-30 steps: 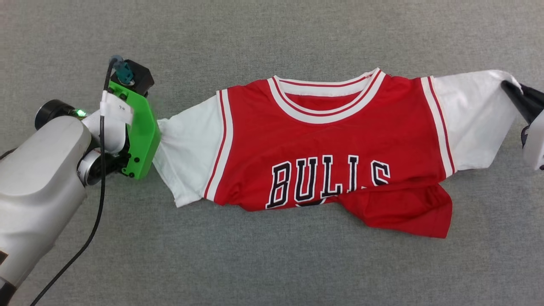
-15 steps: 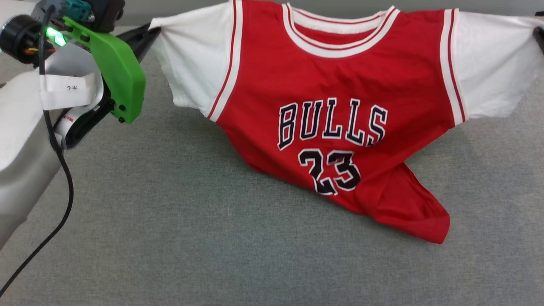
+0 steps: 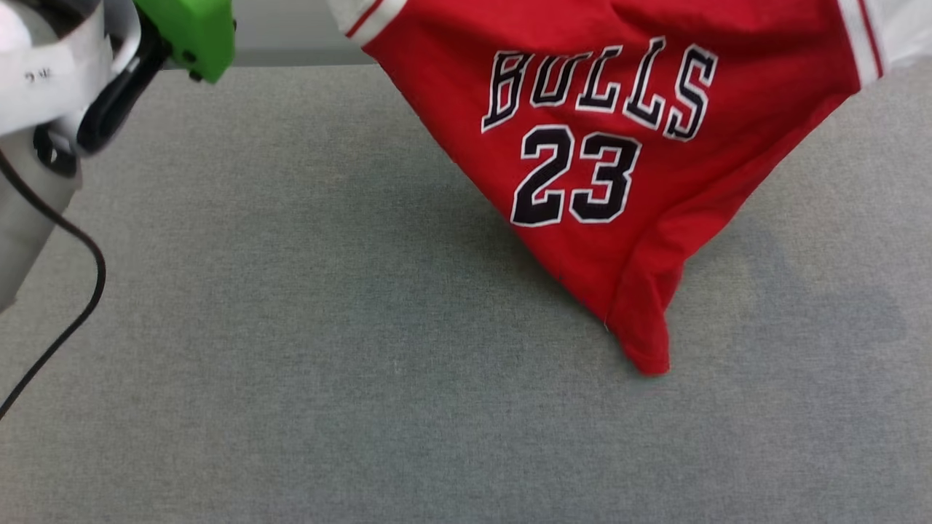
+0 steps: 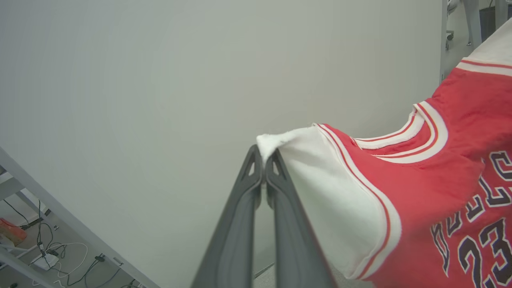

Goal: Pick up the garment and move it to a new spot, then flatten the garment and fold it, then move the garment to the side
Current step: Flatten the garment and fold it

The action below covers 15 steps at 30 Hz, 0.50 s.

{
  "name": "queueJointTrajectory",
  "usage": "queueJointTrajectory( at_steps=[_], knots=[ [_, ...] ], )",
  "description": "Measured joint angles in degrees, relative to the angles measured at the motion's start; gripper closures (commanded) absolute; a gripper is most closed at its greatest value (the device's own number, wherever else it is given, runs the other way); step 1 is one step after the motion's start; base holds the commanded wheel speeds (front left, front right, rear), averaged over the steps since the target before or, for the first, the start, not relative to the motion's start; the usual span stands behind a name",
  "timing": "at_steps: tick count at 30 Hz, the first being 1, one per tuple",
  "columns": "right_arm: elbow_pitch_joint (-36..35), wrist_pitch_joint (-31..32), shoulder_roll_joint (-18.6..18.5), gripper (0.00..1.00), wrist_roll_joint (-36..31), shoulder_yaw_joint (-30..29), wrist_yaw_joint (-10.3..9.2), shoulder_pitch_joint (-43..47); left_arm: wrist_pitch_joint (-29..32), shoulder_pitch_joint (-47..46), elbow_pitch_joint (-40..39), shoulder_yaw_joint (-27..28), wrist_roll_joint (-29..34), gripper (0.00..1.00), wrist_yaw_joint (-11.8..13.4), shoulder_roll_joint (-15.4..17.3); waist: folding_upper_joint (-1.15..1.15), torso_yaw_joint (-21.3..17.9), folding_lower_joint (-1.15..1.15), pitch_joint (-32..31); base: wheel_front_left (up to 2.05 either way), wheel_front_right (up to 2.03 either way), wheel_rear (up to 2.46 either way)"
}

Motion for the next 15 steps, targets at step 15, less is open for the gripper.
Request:
queueJointTrajectory(
  at_steps=[15],
  knots=[
    [14.5, -0.09, 5.56, 1.0, -5.39, 5.43, 0.0, -30.75, -6.03, -25.47, 16.71, 3.3, 6.45, 1.0, -1.92, -8.71, 0.0, -1.04, 0.0, 10.23, 0.0, 0.0, 0.0]
  ],
)
